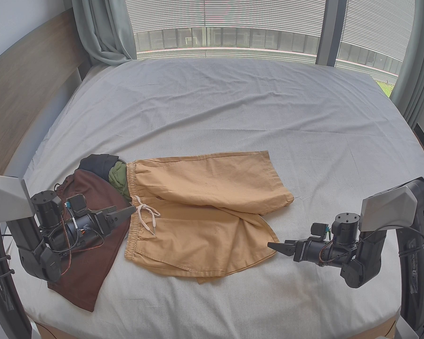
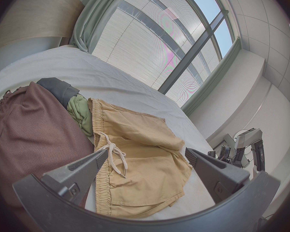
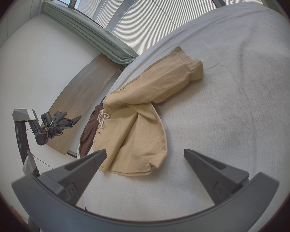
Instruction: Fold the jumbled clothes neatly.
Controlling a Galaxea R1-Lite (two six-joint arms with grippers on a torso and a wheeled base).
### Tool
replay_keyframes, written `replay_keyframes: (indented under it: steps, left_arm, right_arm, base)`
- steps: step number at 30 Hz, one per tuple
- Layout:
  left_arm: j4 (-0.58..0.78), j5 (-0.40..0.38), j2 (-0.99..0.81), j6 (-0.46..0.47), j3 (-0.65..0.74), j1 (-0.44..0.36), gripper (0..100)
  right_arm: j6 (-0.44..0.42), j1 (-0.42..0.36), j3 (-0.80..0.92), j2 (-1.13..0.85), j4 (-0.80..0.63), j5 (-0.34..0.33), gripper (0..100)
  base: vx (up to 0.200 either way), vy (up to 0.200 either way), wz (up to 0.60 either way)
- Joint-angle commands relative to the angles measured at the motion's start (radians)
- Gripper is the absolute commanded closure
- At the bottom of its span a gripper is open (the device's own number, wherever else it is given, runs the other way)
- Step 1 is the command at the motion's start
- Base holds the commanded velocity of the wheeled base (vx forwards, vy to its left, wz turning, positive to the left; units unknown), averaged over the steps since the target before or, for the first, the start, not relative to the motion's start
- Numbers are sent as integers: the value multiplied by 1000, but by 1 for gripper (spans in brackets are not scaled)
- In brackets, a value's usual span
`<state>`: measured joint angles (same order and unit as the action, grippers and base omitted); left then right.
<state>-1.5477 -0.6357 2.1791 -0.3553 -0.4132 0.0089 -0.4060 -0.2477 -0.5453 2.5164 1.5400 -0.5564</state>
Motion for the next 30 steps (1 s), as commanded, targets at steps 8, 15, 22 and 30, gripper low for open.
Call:
replay_keyframes:
  steps: [8,15,22,30]
  left_arm:
    - [0,1,2,-1,-1,-1,0]
    - [-2,1,2,1,-1,-1,0]
    - [-2,1,2,-1,-1,-1,0]
    - [-2,1,5,1,-1,-3,0]
  right_arm:
    - [-2,-22,-7,30,0,4,0]
    - [-4,-27,-18,38,0,7,0]
    - [-4,-28,-22,50,2,7,0]
    - [-4,-25,-41,52,2,13,100]
  base:
    - [0,0,0]
    - [0,0,0]
    - [0,0,0]
    - [0,0,0]
